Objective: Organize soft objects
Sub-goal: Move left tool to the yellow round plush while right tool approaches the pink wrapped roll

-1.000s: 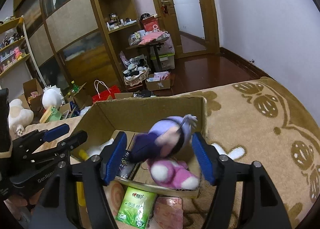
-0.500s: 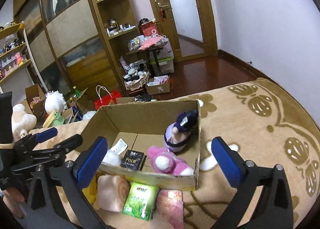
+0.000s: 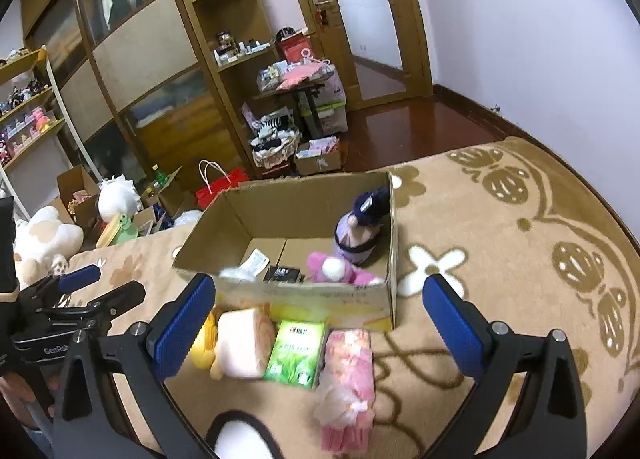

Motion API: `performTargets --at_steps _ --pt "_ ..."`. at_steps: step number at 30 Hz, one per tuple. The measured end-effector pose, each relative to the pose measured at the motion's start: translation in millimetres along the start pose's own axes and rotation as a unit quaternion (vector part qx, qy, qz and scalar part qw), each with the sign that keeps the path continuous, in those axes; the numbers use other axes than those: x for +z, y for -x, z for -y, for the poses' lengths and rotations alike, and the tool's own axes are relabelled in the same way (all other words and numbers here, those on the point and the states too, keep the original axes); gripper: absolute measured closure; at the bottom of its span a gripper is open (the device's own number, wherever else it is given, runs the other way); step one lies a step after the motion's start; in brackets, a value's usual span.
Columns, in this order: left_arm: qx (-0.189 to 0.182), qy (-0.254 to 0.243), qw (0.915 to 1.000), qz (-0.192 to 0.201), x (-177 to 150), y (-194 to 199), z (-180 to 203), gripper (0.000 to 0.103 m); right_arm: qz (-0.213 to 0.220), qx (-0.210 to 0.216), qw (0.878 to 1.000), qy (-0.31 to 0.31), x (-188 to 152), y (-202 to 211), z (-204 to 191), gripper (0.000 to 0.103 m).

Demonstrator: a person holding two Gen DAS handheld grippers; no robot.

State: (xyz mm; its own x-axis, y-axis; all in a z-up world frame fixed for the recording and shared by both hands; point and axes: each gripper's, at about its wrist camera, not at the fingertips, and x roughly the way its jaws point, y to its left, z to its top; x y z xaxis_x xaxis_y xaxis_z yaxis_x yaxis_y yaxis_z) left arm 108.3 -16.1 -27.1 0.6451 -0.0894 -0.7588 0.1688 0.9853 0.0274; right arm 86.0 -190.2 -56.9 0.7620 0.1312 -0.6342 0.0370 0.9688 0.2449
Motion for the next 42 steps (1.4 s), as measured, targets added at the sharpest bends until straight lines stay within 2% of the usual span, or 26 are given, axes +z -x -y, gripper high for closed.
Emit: performTargets --at_steps 7,14,22,33,42 --pt "0.005 0.001 0.9999 -0.009 -16 10 -3 0.004 -0.016 -0.013 1.0 0.005 -15 6 -5 0.0" --pt "0.008 0.006 0.9999 0.002 -16 0 -3 0.004 -0.042 -0.017 0.999 -0.001 -28 -10 -3 0.0" --pt "-0.005 0.018 0.9991 -0.039 -21 -35 -3 0.004 -0.068 -0.027 0.997 -0.015 -40 -34 8 0.0" --pt "0.005 0.018 0.9962 -0.085 -29 -75 -3 0.004 -0.095 -0.044 0.994 -0.026 -51 -67 22 0.0" --pt "0.003 0.007 0.9953 -0.097 -34 -94 3 0.004 -0.122 -0.056 0.99 -0.045 -60 -87 29 0.0"
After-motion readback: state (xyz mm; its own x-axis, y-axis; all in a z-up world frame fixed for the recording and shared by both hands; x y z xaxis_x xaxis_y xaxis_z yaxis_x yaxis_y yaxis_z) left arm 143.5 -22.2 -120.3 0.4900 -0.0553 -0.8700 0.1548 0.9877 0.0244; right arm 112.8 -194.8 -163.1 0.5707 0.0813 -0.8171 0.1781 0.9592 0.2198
